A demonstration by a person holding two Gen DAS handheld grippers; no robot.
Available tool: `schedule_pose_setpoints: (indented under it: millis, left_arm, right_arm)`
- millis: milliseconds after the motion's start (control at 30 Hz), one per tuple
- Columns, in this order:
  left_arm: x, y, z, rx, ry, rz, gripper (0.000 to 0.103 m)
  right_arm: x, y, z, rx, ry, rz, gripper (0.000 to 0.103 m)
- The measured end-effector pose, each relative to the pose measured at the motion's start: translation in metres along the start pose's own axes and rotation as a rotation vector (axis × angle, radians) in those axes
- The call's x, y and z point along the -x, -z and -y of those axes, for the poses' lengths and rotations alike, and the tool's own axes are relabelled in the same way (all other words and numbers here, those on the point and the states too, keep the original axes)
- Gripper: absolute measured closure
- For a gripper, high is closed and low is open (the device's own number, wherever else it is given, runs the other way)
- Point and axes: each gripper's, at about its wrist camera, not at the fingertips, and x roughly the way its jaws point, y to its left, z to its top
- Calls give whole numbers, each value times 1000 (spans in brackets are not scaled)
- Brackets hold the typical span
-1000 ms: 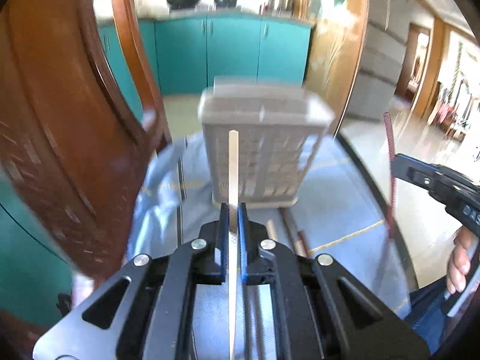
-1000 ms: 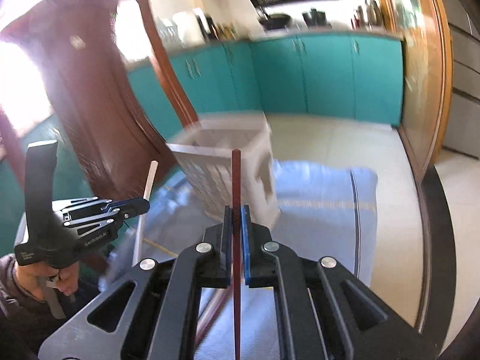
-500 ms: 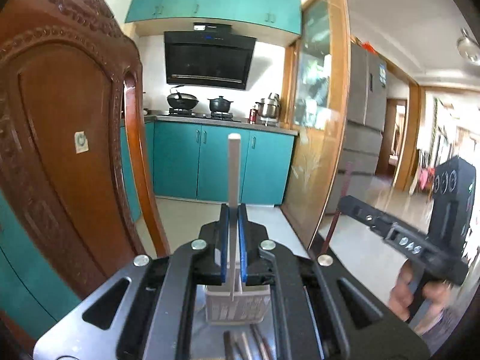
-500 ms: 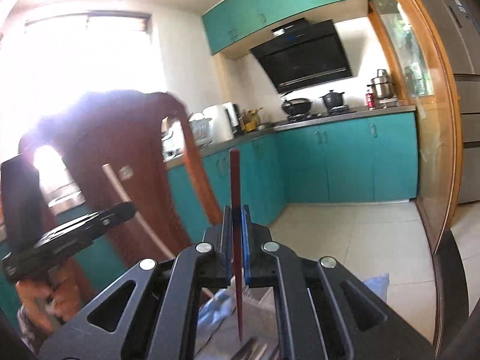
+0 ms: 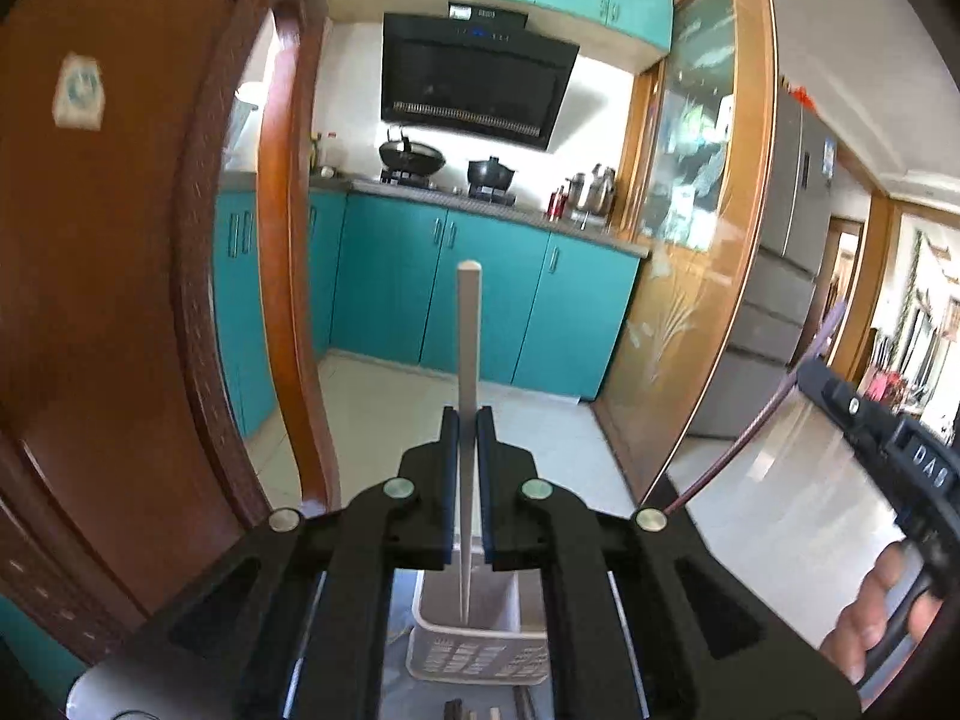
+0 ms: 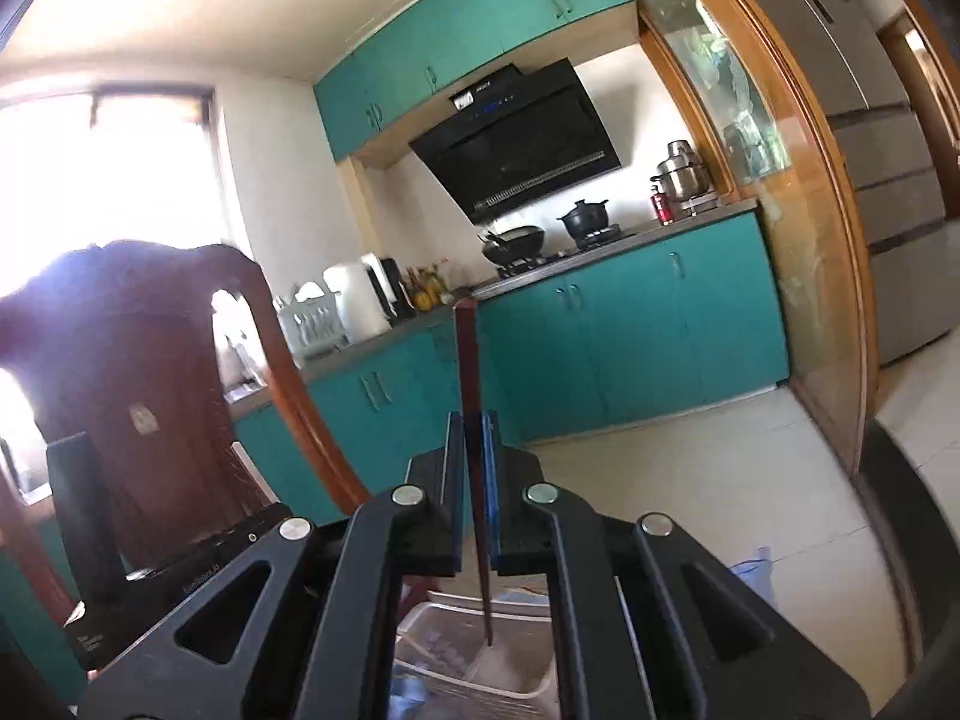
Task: Organize utensils
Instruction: 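Lift the white chopstick with the left tool while the right tool lifts a red-brown chopstick, then drop both chopsticks into the white caddy and open both tools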
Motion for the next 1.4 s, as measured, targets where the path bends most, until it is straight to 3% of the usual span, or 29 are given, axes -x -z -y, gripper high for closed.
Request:
schedule_pose_setpoints:
  millis: [300, 667, 833, 1000, 1133, 1200, 1267, 1400]
  left_arm:
    - [-26, 67, -2, -64, -60, -107, 96]
    - [-15, 79, -14, -45, -47, -86, 96]
    - [-10, 83, -17, -44, -48, -73, 91]
    - [-3, 84, -24, -23, -45, -43, 70]
    - [6, 85, -27, -19, -44, -9, 60]
    - [14, 87, -27, -39, -62, 17, 58]
    - [24, 89, -27, -65, -92, 53, 56]
    - [35, 95, -32, -52, -107, 64, 51]
  right_arm:
    - [-17, 60, -2, 96, 22, -163, 96]
    - [8, 90, -4, 151, -19, -172, 95]
    - [14, 92, 1, 131, -19, -170, 65]
    - [30, 100, 7, 125, -23, -167, 54]
    - [44, 115, 7, 142, -39, -195, 45]
    - [47, 127, 6, 158, -42, -232, 44]
    - [43, 146, 4, 173, -48, -324, 42]
    - [8, 204, -2, 255, 41, -657, 41]
